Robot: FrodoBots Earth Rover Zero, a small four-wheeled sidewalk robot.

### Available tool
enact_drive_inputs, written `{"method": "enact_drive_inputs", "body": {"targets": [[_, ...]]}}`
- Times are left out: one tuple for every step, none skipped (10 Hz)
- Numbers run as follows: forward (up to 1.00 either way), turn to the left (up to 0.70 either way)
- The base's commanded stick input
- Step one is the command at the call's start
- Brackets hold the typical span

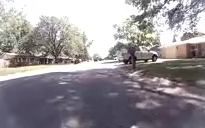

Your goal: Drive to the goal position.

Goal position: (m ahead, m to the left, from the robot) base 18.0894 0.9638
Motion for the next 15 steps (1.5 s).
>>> {"method": "enact_drive_inputs", "body": {"targets": [[0.50, 0.00], [0.50, 0.00], [0.50, 0.00], [0.50, 0.00], [0.50, 0.00], [0.50, 0.00], [0.50, 0.00], [0.50, 0.00], [0.50, 0.00], [0.50, 0.00], [0.50, 0.00], [0.50, 0.00], [0.50, 0.00], [0.50, 0.00], [0.50, 0.00]]}}
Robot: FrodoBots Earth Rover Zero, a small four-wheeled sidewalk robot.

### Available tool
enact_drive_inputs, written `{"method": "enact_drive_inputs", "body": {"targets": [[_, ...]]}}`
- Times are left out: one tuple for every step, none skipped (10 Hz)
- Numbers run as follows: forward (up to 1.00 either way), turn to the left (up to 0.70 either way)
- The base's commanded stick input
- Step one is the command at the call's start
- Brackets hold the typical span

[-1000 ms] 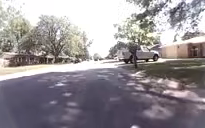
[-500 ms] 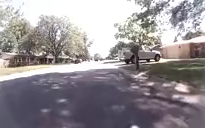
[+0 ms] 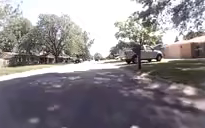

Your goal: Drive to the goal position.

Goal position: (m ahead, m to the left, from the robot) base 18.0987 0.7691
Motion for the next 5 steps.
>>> {"method": "enact_drive_inputs", "body": {"targets": [[0.50, 0.00], [0.50, 0.00], [0.50, 0.00], [0.50, 0.00], [0.50, 0.00]]}}
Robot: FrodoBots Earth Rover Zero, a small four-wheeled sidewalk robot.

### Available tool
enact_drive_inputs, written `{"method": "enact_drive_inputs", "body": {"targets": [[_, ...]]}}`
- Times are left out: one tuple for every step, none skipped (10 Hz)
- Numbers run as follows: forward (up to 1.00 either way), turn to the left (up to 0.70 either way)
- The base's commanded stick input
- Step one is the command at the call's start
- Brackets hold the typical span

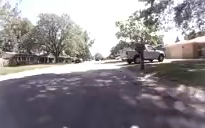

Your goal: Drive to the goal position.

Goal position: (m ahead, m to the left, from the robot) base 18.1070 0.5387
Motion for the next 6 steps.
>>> {"method": "enact_drive_inputs", "body": {"targets": [[0.50, 0.00], [0.50, 0.00], [0.50, 0.00], [0.50, 0.00], [0.50, 0.00], [0.50, 0.00]]}}
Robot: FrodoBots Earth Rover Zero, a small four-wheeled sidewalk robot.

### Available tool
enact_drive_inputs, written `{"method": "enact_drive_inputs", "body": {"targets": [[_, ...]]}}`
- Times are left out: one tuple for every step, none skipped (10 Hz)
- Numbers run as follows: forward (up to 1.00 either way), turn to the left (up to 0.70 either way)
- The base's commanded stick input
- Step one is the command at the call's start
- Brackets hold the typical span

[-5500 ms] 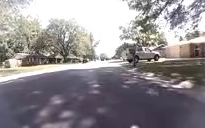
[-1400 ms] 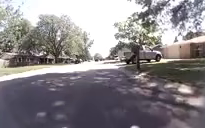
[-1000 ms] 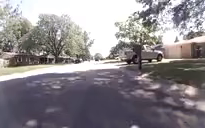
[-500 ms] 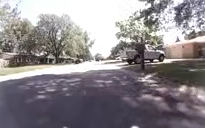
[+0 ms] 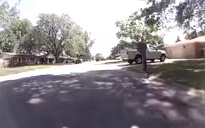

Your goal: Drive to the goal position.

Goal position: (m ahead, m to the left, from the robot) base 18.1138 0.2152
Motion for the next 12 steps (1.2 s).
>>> {"method": "enact_drive_inputs", "body": {"targets": [[0.50, 0.00], [0.50, 0.00], [0.50, 0.00], [0.50, 0.00], [0.50, 0.00], [0.50, 0.00], [0.50, 0.00], [0.50, 0.00], [0.50, 0.00], [0.50, 0.00], [0.50, 0.00], [0.50, 0.00]]}}
